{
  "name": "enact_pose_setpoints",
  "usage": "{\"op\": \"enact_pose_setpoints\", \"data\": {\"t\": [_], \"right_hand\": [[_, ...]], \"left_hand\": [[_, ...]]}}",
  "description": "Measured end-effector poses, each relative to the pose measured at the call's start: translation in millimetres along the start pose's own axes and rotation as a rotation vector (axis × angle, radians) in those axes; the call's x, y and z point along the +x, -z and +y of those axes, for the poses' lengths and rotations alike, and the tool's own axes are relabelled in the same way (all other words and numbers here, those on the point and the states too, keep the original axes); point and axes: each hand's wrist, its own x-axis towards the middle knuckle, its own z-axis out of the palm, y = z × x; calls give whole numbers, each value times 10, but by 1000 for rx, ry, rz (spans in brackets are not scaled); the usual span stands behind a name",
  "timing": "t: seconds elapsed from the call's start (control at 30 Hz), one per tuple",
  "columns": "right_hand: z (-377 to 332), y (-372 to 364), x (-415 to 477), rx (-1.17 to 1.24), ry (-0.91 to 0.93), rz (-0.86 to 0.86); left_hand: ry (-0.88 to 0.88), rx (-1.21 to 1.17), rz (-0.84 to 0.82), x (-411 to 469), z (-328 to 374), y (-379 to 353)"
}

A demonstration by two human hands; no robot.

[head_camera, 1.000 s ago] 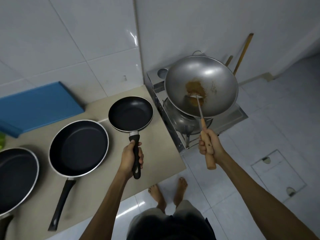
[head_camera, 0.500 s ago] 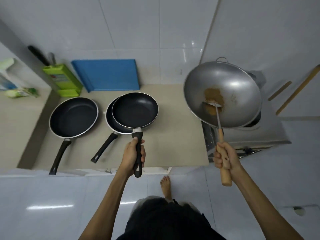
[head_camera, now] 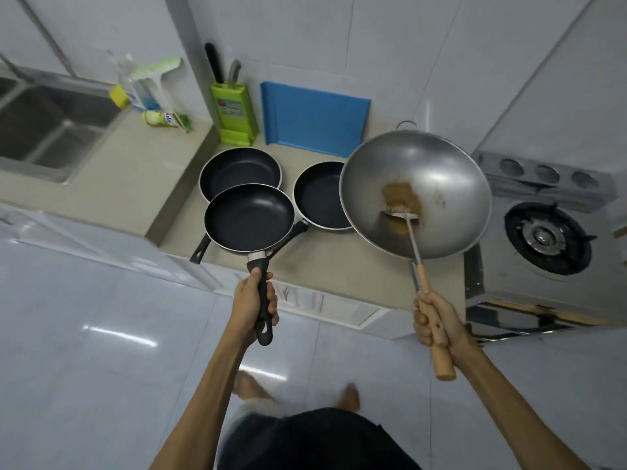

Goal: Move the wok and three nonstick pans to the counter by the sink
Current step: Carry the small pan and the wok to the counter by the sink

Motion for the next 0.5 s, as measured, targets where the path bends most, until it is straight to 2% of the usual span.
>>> {"op": "enact_pose_setpoints", "data": {"t": [0.1, 0.23, 0.5], "right_hand": [[29, -113, -34, -37, -46, 0], [271, -1129, 53, -97, -73, -26], [752, -3148, 257, -191, -91, -170]], "left_hand": [[20, -13, 16, -14, 64, 128], [-15, -73, 56, 104, 447, 1219], [-84, -31, 169, 210, 1157, 3313]]}}
